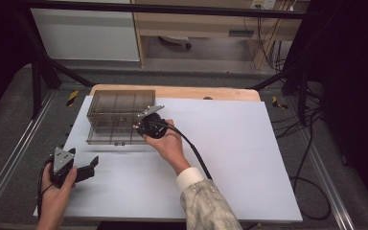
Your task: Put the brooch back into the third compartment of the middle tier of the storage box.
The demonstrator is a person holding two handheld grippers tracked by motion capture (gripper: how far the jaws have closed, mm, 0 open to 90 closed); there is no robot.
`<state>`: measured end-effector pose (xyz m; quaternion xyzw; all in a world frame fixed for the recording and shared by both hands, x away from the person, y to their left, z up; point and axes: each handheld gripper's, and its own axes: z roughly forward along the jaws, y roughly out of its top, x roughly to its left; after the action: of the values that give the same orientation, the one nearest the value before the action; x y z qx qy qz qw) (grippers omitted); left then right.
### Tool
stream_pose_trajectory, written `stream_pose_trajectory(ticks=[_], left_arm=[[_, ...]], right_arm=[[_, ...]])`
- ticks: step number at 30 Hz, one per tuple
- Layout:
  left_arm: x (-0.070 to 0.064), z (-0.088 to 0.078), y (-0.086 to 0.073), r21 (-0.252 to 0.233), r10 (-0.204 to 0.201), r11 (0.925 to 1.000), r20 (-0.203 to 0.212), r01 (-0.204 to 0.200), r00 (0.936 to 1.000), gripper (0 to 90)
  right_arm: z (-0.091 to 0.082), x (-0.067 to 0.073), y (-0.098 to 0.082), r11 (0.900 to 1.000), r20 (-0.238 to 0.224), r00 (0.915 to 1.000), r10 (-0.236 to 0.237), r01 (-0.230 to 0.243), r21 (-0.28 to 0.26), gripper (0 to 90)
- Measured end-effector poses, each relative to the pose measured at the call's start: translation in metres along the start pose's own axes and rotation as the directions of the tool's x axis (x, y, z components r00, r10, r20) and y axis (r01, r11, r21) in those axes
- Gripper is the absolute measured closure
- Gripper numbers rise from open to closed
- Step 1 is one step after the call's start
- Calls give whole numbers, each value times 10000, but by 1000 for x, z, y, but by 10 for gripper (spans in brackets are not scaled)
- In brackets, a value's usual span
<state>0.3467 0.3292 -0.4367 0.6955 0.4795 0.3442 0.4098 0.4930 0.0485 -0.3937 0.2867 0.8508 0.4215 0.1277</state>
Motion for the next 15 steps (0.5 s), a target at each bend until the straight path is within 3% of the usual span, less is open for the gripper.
stream_pose_trajectory(ticks=[15], left_arm=[[0, 0, 0, -5, 7, 10000, -12, -7, 10000, 106]], right_arm=[[-8, -2, 3, 9998, 67, 10000, 9, -8, -181, 773]])
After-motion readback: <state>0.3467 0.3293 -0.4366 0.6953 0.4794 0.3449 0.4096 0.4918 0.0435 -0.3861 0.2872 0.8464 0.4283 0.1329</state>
